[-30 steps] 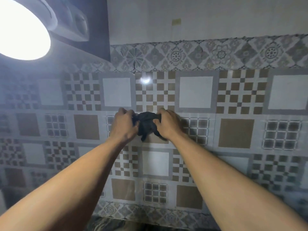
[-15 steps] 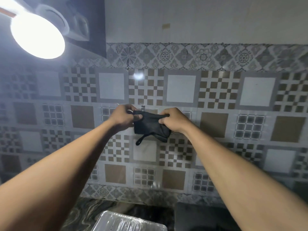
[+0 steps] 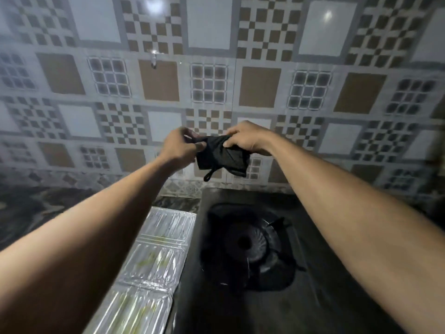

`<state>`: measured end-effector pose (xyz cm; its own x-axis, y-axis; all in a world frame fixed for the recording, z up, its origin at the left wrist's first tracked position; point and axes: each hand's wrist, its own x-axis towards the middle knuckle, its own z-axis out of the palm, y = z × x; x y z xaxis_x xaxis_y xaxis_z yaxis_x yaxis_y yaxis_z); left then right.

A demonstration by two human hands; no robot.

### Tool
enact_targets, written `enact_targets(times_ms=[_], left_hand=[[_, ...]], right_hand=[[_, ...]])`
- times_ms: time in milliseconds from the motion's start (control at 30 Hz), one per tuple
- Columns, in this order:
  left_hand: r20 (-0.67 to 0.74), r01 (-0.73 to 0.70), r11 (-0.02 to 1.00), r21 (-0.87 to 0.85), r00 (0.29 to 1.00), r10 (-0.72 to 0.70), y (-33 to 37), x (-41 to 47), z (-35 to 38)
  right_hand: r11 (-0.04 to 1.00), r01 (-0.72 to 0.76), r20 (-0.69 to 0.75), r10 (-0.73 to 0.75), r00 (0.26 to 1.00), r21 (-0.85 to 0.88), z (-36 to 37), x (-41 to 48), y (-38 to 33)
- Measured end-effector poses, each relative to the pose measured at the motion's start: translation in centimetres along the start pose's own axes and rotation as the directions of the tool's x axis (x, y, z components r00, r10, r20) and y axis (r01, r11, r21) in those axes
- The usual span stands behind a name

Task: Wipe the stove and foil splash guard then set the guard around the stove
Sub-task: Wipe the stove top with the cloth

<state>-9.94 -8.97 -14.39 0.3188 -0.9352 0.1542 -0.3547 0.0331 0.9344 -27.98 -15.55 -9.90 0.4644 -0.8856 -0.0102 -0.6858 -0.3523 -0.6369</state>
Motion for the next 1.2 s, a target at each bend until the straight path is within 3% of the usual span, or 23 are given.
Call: enact_targets(times_ms=[167, 267, 367, 467, 533, 667, 767, 867, 1000, 1200], left_hand=[[-0.162, 0.025, 0.956, 0.291, 0.987, 0.023, -4.5, -6.7, 5.4], [0.046, -0.106, 0.862, 0.496, 0.994, 0.096, -6.3, -11.8, 8.4], [0.302, -0.185, 0.736, 0.651, 0.953, -0.027, -7.6, -15.4, 10.9], [0.394, -0.272, 0.562, 0.781, 0.913, -0.105, -8.7, -16.2, 11.9], [0.395, -0.285, 0.505, 0.815, 0.91, -0.124, -8.8, -16.1, 12.0], [0.38, -0.27, 0.485, 0.832, 0.914, -0.144, -8.8, -16.1, 12.2], [0.378, -0.275, 0.466, 0.841, 0.915, -0.14, -9.1, -16.0, 12.3], [0.373, -0.279, 0.455, 0.845, 0.919, -0.13, -9.3, -16.0, 12.4], [0.362, -0.262, 0.456, 0.851, 0.921, -0.147, -9.2, -16.0, 12.5], [0.357, -0.256, 0.434, 0.864, 0.919, -0.169, -9.1, -16.0, 12.6]], right_hand=[[0.993, -0.05, 0.043, 0.055, 0.998, -0.111, 1.0, -1.2, 4.5], [0.979, -0.003, 0.045, 0.012, 0.999, -0.206, 1.8, -1.2, 6.3], [0.949, 0.052, 0.017, -0.049, 0.999, -0.31, 3.3, -0.6, 7.4], [0.911, 0.124, -0.019, -0.143, 0.99, -0.392, 5.0, 0.2, 8.2], [0.888, 0.188, -0.001, -0.208, 0.978, -0.42, 6.3, 0.7, 8.9], [0.873, 0.261, 0.336, -0.121, 0.934, -0.411, 8.2, 1.0, 10.5], [0.914, 0.269, 0.335, -0.162, 0.928, -0.303, 8.3, 2.2, 11.3], [0.885, 0.354, 0.348, -0.243, 0.906, -0.304, 9.5, 3.4, 11.4], [0.801, 0.499, 0.551, -0.265, 0.792, -0.332, 12.1, 4.6, 12.2], [0.763, 0.568, 0.669, -0.251, 0.7, -0.308, 11.0, 6.0, 13.5]])
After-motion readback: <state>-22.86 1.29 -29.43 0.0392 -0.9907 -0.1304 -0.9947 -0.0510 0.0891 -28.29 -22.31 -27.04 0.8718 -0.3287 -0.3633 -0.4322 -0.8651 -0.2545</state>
